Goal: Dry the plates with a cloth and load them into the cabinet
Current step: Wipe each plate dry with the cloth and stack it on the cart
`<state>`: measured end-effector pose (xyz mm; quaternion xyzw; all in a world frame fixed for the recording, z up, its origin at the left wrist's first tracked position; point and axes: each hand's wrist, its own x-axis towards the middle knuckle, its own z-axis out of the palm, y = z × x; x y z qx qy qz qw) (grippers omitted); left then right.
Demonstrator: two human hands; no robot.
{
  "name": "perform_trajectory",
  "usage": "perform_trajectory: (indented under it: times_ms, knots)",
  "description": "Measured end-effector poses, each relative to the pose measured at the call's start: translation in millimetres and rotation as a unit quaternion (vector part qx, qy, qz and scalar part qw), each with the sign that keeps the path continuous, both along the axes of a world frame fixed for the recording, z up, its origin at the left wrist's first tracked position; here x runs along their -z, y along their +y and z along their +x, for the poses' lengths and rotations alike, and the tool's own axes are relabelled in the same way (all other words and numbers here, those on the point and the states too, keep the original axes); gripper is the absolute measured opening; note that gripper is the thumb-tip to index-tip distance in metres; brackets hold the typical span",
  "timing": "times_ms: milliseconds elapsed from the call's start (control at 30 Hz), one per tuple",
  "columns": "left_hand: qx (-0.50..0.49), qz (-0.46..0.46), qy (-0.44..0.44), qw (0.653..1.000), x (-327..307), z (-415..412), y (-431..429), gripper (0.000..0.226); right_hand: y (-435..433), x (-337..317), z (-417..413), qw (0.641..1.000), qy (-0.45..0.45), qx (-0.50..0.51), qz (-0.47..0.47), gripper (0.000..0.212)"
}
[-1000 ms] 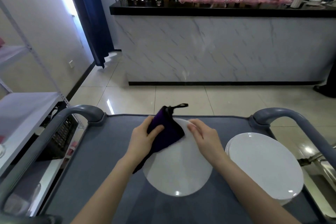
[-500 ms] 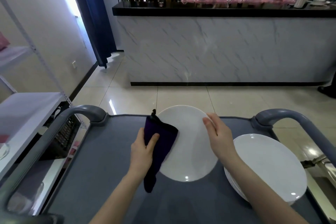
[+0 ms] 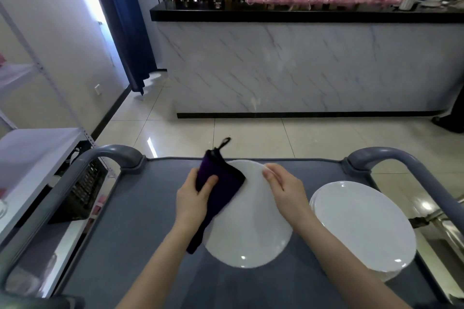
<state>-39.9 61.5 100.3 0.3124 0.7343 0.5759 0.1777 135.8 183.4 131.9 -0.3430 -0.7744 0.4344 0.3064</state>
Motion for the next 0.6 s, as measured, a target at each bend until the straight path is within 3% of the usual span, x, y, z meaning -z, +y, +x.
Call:
perform_trajectory:
  times_ms: [133,267,400,500,600]
  knots:
    - [-0.086,0.017,-0.093,0.992,10,10,-4,0.016,-18,7,-4,0.982,0.099,0.154,-0.045,0.022]
    - [-0.115,0.036,-0.162,0.979,20,25,-2,0.011,-32,19,-12,0.951,0.146,0.244,-0.121,0.023]
    - [-0.110,0.043,-0.152,0.981,23,18,-10,0.011,-20,19,2,0.981,0.083,0.147,-0.096,0.019]
    - [-0.070,0.039,-0.054,0.995,10,0,-16,0.006,-5,12,14,0.996,0.016,0.048,-0.077,0.005]
    - [0.026,0.021,0.031,0.999,-11,-12,-17,0.007,8,-5,9,0.997,-0.039,-0.054,-0.038,0.014]
